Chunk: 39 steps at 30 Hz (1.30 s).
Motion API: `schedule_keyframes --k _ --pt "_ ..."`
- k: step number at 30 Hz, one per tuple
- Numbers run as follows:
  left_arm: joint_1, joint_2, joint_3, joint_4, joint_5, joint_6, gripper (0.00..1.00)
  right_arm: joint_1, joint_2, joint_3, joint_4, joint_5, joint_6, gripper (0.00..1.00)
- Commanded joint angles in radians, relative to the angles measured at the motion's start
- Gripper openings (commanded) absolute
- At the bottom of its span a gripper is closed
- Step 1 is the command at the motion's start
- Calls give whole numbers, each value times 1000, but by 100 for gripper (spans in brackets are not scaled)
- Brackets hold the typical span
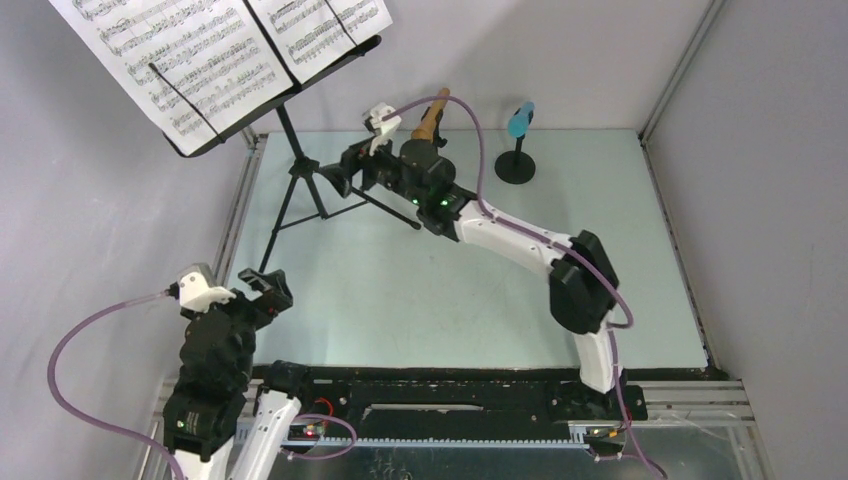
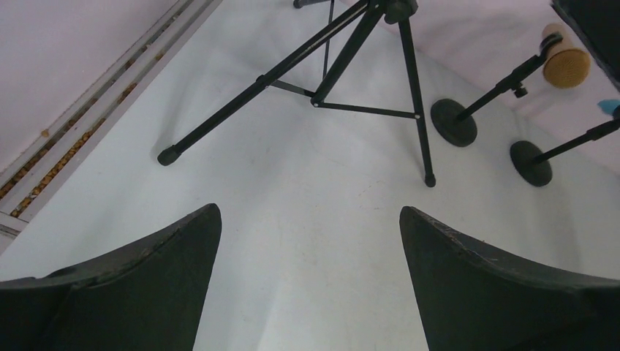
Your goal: Pack up the instrument practice props
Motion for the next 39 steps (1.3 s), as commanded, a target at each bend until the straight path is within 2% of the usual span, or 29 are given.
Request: schedule_keyframes --k 1,5,13,20,30,34,39 --pt "5 -64 5 0 -17 -58 100 3 140 158 140 -50 -31 88" --pt "5 -81 -7 9 -16 -58 100 8 269 239 296 -62 -34 83" --pt "5 -74 -12 11 -18 -61 100 19 530 621 205 -43 -84 81" --pt "7 -75 -16 14 -19 -61 100 20 632 714 238 25 -82 74" --pt "21 -78 -19 18 -21 -62 100 37 765 852 262 93 -40 71" --pt "25 -76 -21 20 -16 -61 100 39 792 873 268 109 -28 65" --pt "34 -74 -22 25 -10 -56 100 41 801 886 269 87 -49 54"
